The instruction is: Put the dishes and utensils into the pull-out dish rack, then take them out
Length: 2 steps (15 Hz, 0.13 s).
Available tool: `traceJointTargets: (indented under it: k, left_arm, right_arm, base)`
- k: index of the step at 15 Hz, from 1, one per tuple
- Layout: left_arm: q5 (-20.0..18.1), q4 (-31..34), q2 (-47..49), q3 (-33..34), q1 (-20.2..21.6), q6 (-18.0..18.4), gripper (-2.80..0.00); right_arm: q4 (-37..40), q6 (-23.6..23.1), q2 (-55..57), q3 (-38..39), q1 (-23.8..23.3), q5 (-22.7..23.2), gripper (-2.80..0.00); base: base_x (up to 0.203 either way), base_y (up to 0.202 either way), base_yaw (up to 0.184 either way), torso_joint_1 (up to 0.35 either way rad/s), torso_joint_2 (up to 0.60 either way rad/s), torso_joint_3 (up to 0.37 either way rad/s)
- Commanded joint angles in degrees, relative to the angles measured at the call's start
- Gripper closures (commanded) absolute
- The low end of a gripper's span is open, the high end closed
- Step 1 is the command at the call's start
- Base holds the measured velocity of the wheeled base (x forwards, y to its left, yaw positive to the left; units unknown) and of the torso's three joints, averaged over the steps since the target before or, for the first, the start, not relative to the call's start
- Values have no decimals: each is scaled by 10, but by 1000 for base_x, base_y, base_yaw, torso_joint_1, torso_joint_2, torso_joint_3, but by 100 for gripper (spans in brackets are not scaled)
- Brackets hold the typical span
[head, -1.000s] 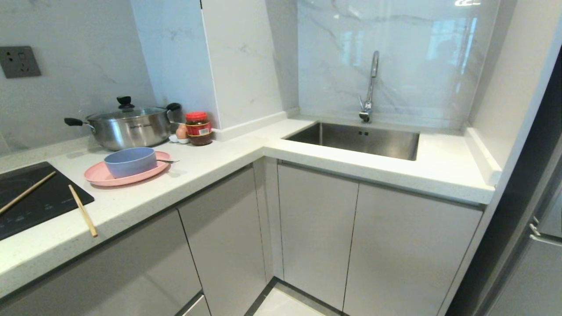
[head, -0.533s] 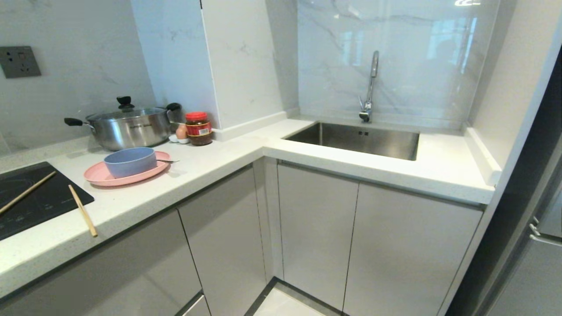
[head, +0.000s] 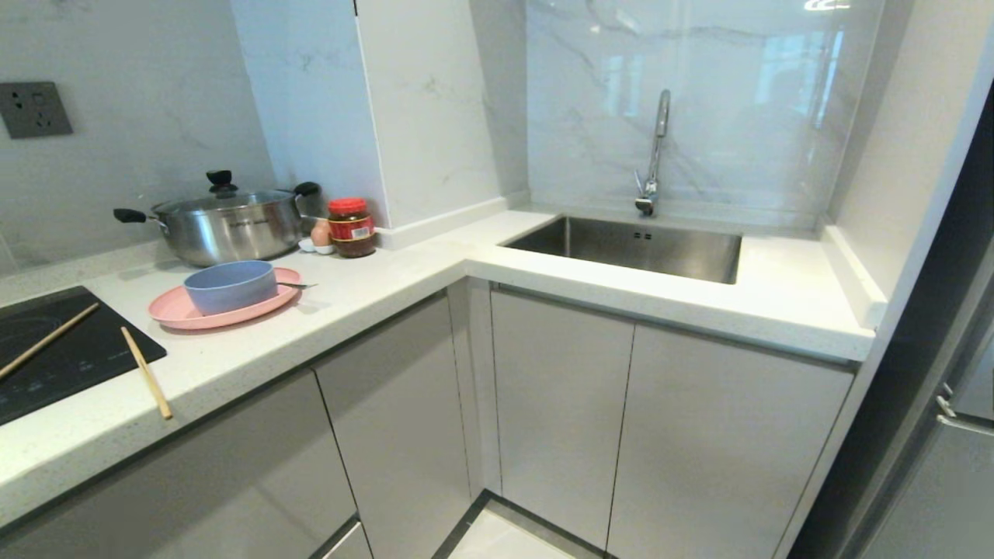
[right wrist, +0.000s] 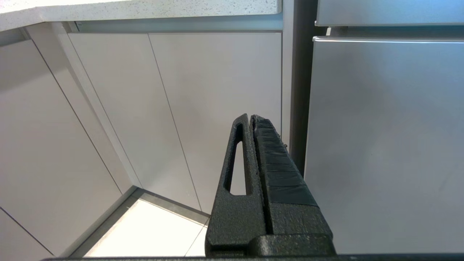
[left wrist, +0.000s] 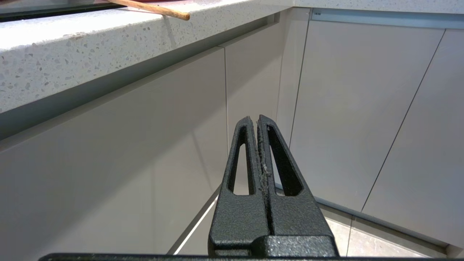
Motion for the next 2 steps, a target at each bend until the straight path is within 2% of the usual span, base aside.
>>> traceJointTargets:
  k: [1,2]
  left_arm:
    - [0,0,1,0,0,0,0]
    - [0,0,2,0,0,0,0]
  right_arm:
    - [0,0,-2,0,0,0,0]
    - [0,0,-2,0,0,0,0]
  base:
    - [0,0,0,0,0,0]
    - [0,0,0,0,0,0]
